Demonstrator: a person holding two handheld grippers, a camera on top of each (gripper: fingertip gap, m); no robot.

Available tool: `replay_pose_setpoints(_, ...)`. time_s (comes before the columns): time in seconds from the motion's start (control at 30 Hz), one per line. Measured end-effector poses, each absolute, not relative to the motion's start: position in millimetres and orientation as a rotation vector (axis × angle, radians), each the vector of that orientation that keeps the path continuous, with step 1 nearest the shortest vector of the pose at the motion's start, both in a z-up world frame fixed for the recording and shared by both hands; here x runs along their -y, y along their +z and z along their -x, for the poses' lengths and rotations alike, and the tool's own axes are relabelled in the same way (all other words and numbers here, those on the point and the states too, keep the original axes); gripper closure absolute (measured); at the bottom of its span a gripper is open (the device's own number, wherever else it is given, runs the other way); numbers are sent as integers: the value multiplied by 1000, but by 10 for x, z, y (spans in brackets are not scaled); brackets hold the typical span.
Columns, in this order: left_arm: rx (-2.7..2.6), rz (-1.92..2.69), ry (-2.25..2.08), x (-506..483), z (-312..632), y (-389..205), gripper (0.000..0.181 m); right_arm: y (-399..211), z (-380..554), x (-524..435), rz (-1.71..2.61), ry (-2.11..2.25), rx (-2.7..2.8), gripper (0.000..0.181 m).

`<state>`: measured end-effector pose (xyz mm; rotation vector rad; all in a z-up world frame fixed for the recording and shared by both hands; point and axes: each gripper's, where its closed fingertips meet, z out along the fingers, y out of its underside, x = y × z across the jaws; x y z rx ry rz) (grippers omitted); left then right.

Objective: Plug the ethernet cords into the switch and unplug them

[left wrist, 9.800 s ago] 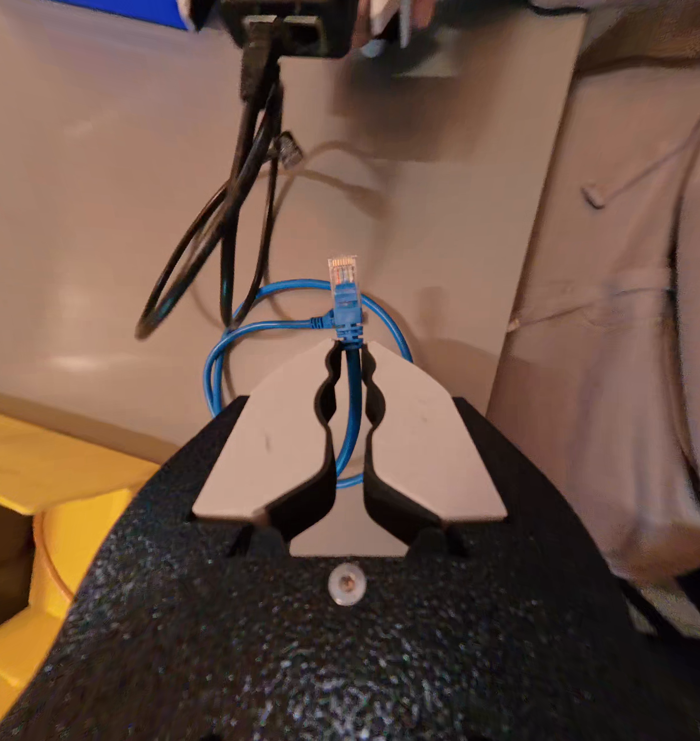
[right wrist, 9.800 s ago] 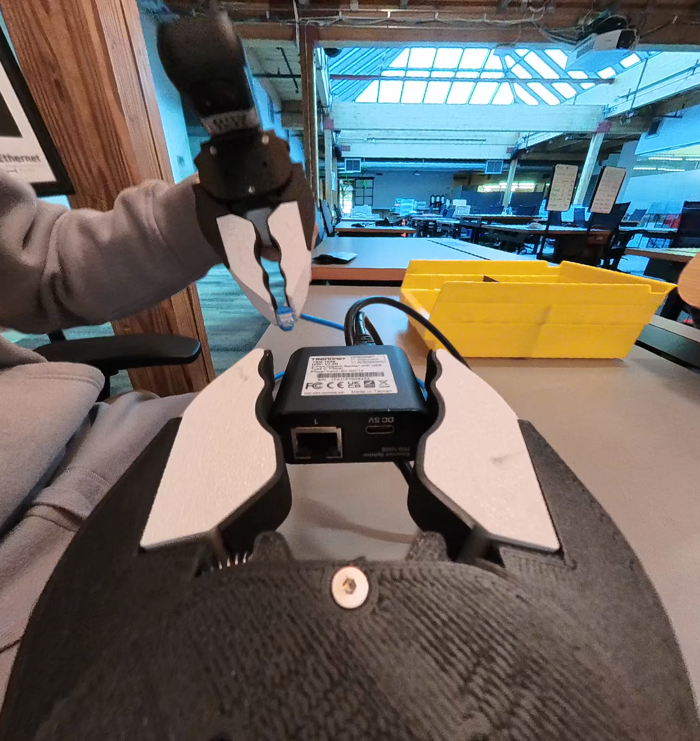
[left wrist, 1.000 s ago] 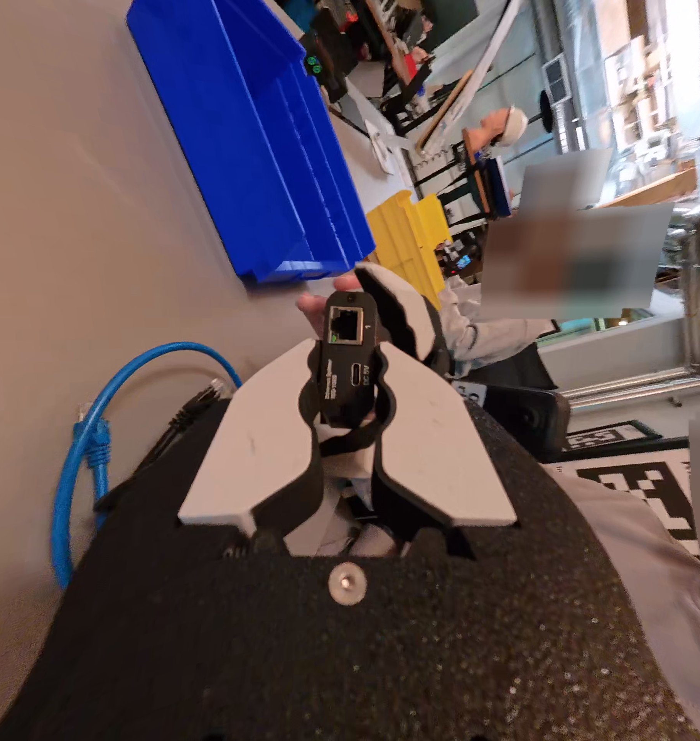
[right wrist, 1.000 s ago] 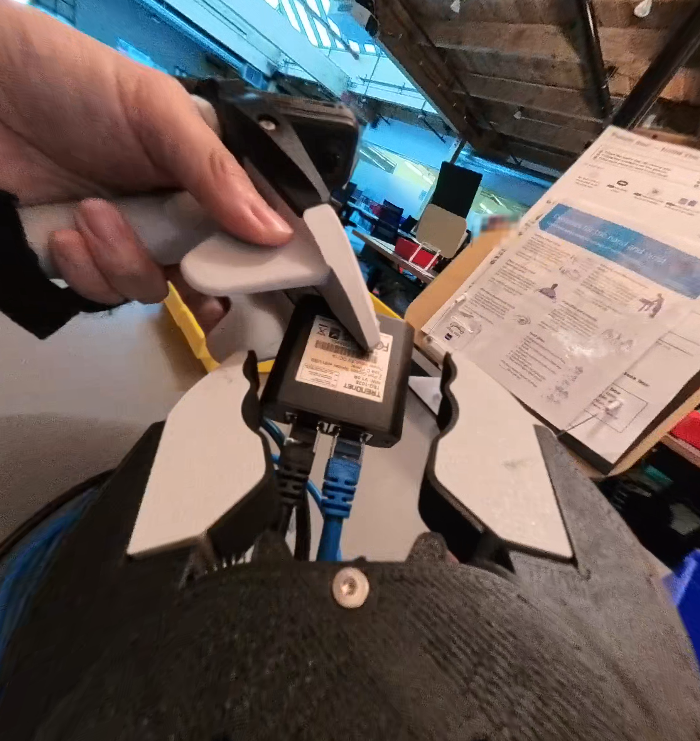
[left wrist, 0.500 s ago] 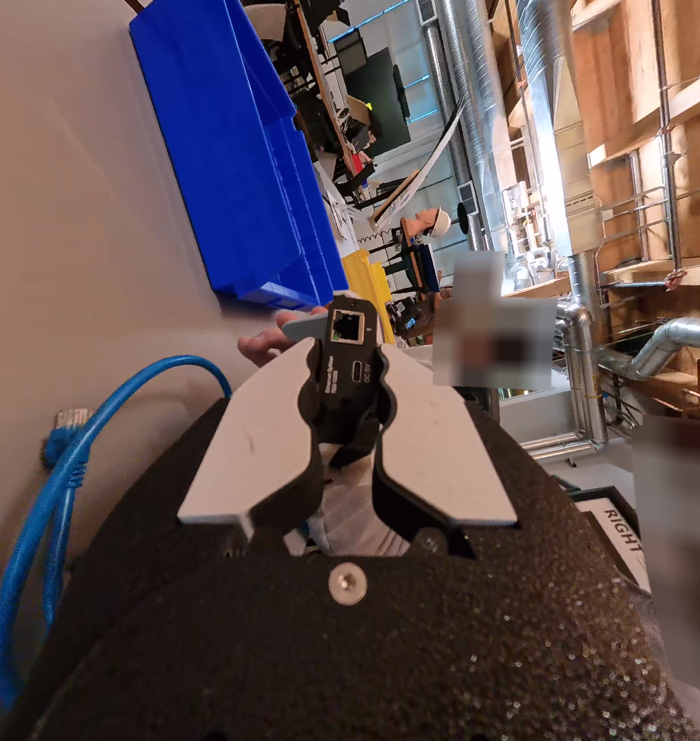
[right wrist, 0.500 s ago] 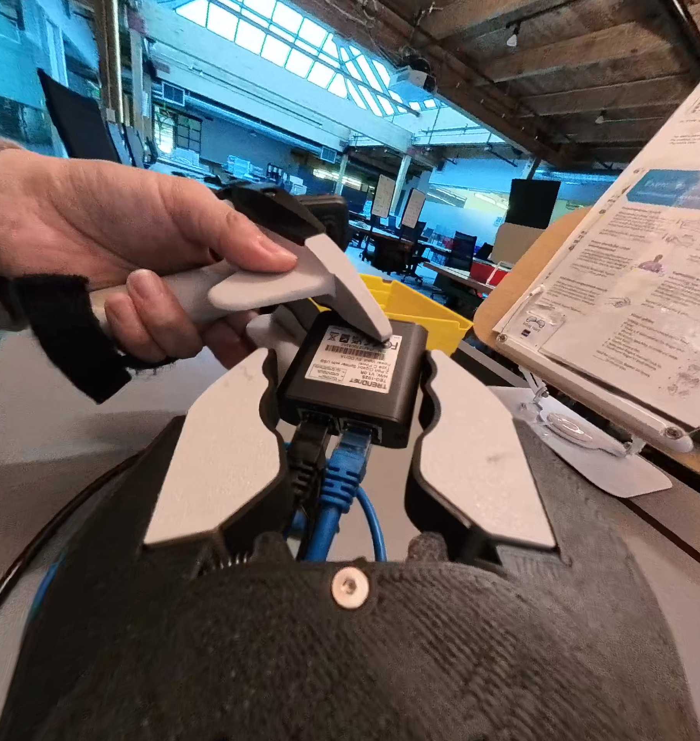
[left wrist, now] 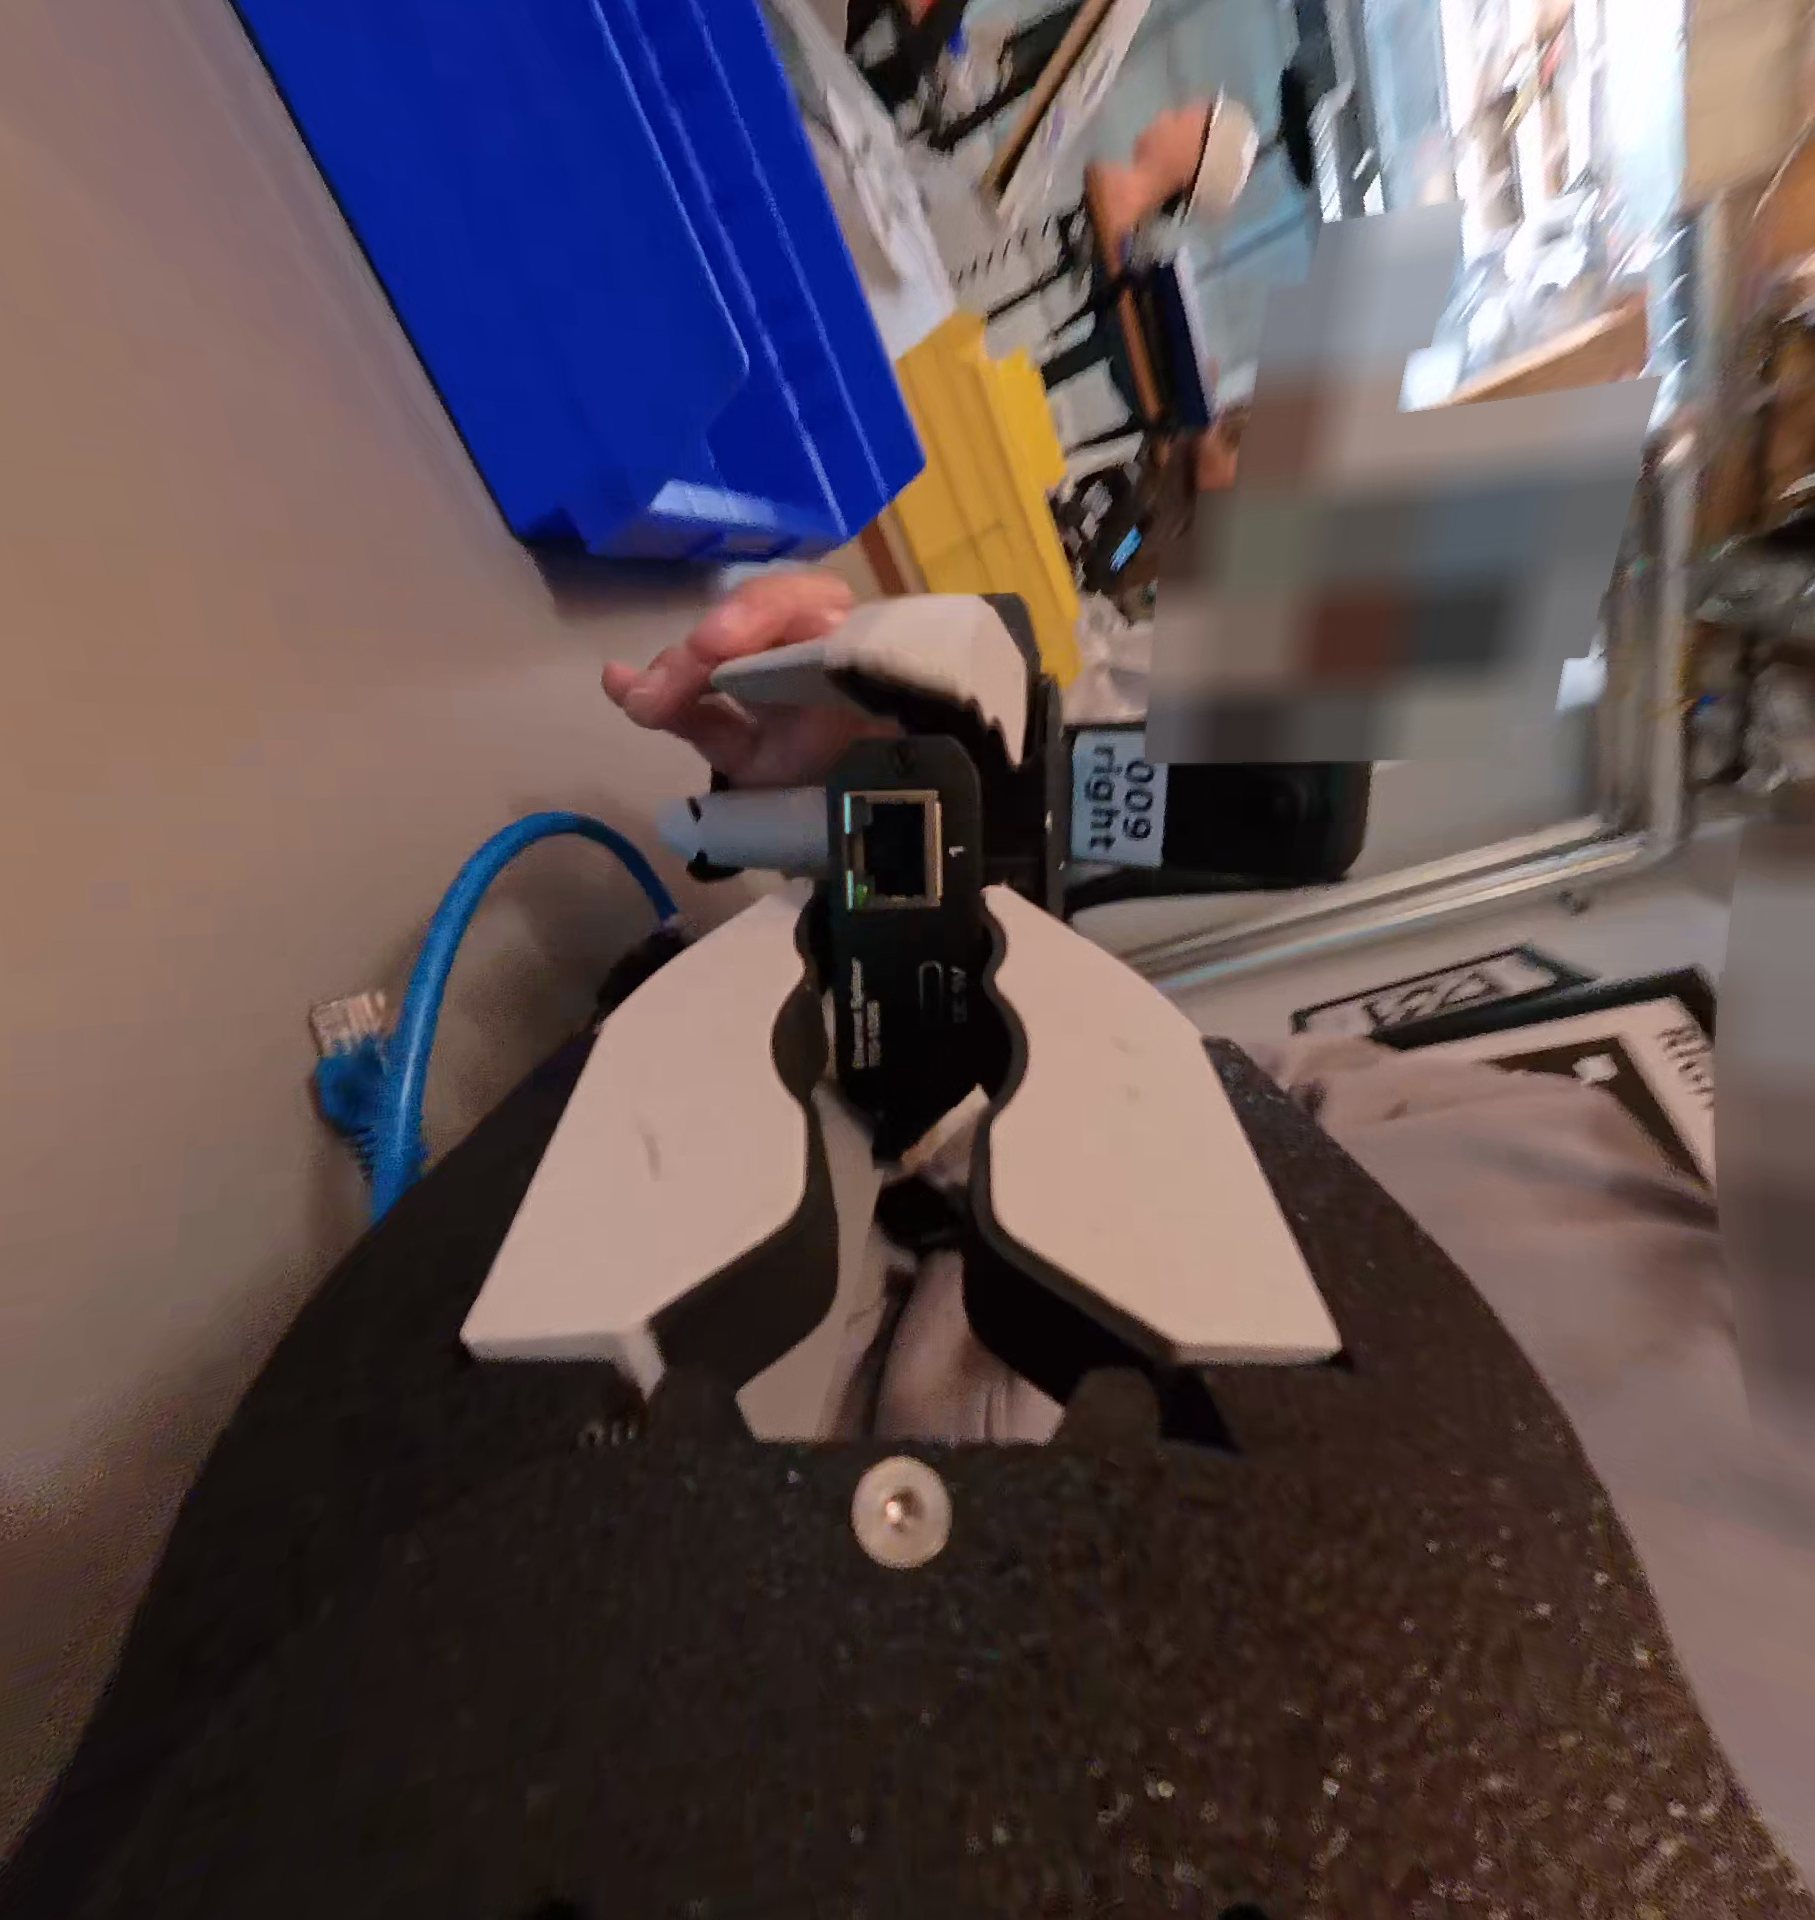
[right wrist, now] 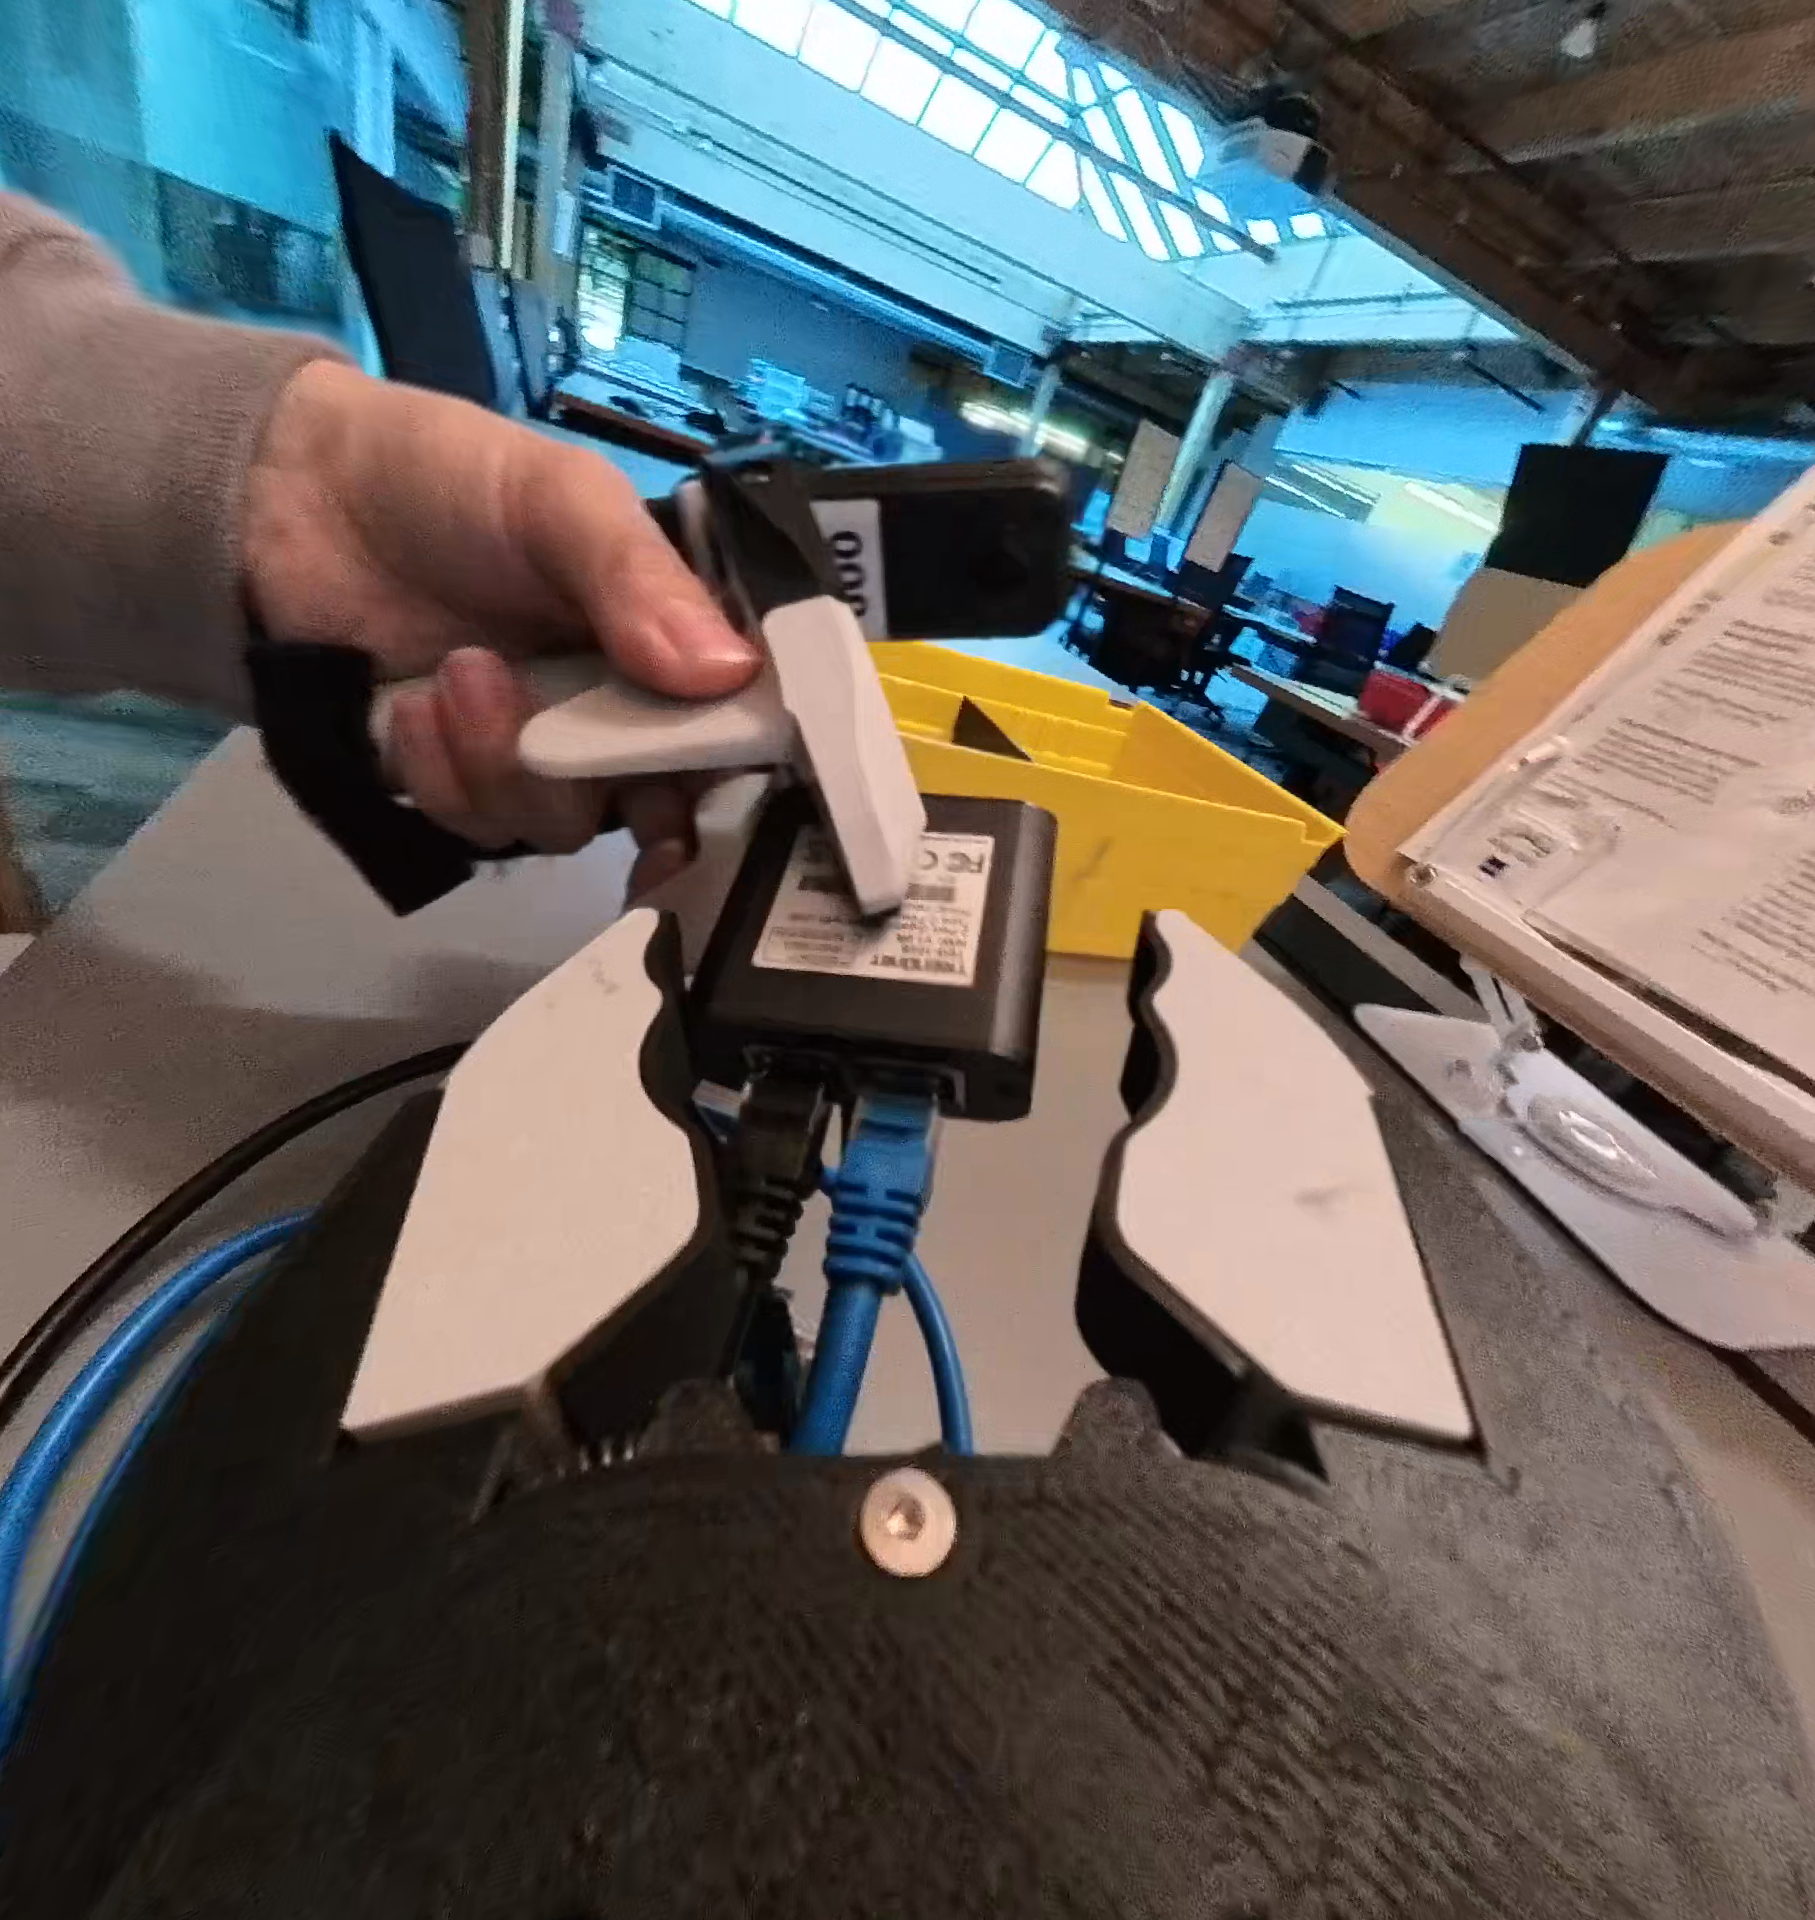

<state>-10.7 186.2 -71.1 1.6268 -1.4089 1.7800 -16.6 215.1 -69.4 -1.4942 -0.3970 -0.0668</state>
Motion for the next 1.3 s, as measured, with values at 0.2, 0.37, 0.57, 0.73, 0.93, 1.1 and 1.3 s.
replay_pose_setpoints(0.2, 969, -1647, 2008, -1957, 37, -712, 158, -669, 17, -2142, 1498, -35, 253, 82)
replay_pose_setpoints(0.37, 972, -1737, 2050, -2044, -35, -777, 158, -834, 57, -2099, 1638, -30, 350, 80)
replay_pose_setpoints(0.57, 1144, -1875, 2076, -2065, -123, -766, 158, -579, 103, -2118, 1556, -101, 348, 68)
replay_pose_setpoints(0.73, 1168, -1790, 2070, -1875, -83, -655, 158, -804, -27, -2124, 1612, -129, 343, 88)
replay_pose_setpoints(0.93, 980, -1765, 2072, -1838, -82, -637, 157, -759, -41, -2088, 1509, -145, 333, 105)
replay_pose_setpoints(1.1, 896, -1793, 2071, -1834, -102, -698, 157, -786, -25, -2072, 1474, -126, 358, 112)
replay_pose_setpoints(1.3, 863, -1791, 2070, -1848, -109, -738, 157, -829, 0, -2080, 1489, -97, 379, 118)
